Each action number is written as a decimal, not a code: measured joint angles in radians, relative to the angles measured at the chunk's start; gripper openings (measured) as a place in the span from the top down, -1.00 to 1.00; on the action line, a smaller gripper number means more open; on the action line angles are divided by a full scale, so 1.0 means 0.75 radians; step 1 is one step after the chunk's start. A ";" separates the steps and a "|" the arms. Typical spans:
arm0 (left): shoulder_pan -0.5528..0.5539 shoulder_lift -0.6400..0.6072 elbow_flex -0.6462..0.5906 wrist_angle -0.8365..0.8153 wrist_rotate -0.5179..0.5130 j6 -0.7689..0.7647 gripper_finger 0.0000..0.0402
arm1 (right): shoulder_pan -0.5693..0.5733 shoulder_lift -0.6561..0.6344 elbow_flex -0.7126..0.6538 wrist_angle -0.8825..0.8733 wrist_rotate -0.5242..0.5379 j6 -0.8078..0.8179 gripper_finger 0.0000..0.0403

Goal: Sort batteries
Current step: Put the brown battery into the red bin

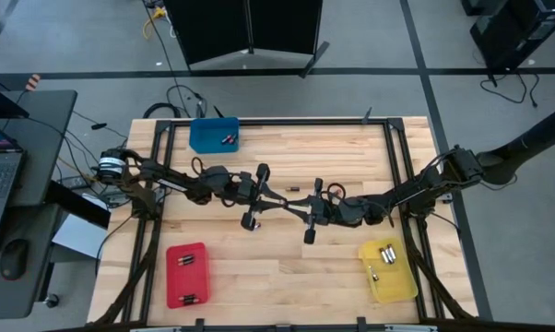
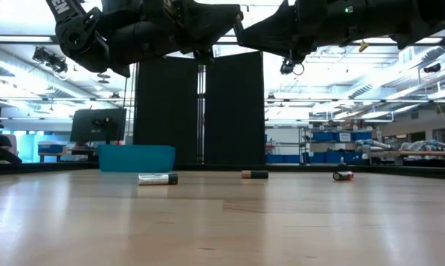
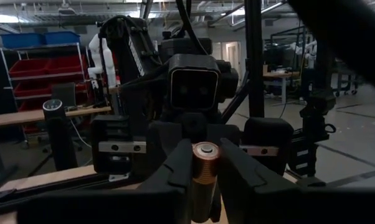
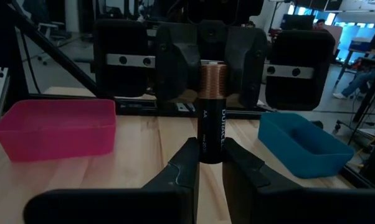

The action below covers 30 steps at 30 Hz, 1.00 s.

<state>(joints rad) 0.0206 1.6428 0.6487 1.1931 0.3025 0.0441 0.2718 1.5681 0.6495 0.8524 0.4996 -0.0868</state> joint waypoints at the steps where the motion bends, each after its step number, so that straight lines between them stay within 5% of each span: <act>1: -0.001 0.000 0.000 -0.001 -0.001 0.010 0.74 | 0.000 0.000 0.000 0.000 0.000 0.000 0.73; 4: -0.002 0.000 0.000 -0.004 -0.001 0.012 0.74 | 0.000 0.000 0.000 -0.001 -0.004 0.002 0.71; 17: -0.002 -0.109 -0.002 -0.193 -0.030 0.046 0.74 | -0.042 -0.002 0.002 -0.047 -0.014 0.022 -0.02; 30: -0.075 -0.569 -0.002 -0.969 -0.213 0.136 0.74 | -0.167 -0.002 0.002 -0.263 -0.007 -0.024 0.10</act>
<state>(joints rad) -0.0356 1.2162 0.6471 0.4660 0.1428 0.1461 0.1465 1.5669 0.6510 0.6551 0.4940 -0.1046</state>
